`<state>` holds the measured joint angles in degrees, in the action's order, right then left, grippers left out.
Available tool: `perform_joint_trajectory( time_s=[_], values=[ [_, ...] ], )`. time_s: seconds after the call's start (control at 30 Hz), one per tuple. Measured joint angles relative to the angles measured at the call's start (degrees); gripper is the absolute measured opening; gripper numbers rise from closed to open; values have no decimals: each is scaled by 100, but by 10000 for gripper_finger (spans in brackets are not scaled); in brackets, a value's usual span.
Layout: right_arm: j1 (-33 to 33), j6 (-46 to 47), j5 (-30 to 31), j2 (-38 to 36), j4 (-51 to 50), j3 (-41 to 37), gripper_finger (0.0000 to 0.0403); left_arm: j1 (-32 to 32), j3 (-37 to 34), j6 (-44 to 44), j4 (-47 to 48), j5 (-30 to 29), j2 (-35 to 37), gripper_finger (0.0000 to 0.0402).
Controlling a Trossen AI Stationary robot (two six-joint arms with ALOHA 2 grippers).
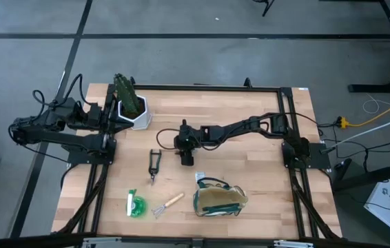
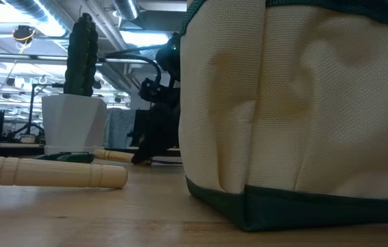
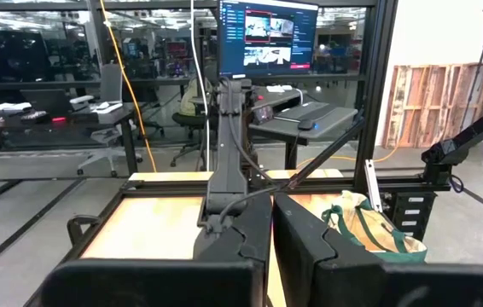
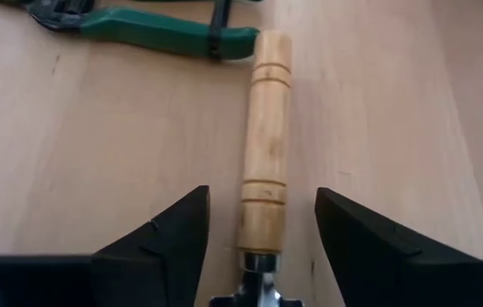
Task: Pick & Place Garden tools in Gardening bag
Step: Put the brown trowel into the gardening bag
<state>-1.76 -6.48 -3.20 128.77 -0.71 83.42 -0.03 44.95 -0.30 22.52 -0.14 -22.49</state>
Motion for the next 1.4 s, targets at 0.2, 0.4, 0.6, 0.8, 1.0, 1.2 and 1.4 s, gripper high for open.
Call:
perform_joint_trajectory(
  time_s=[0.2,0.4,0.6,0.8,1.0,1.2,1.4],
  values=[
    [3,0,27,0,-89,0,156,0,0,0,0,0,-2,8],
    [17,7,179,-11,-197,0,101,0,0,2,0,-2,-2,10],
    [15,75,190,-20,-258,2,76,0,0,1,0,-2,-2,8],
    [13,304,129,-20,-277,4,74,0,0,0,0,-2,-2,10],
    [7,610,-170,-74,-359,4,66,0,0,1,0,-2,-1,13],
    [0,612,-261,-445,-876,-4,66,2,-2,2,0,-4,1,11],
    [-74,562,-258,-798,-1240,-4,66,2,-4,2,0,-7,-2,11]
  ],
)
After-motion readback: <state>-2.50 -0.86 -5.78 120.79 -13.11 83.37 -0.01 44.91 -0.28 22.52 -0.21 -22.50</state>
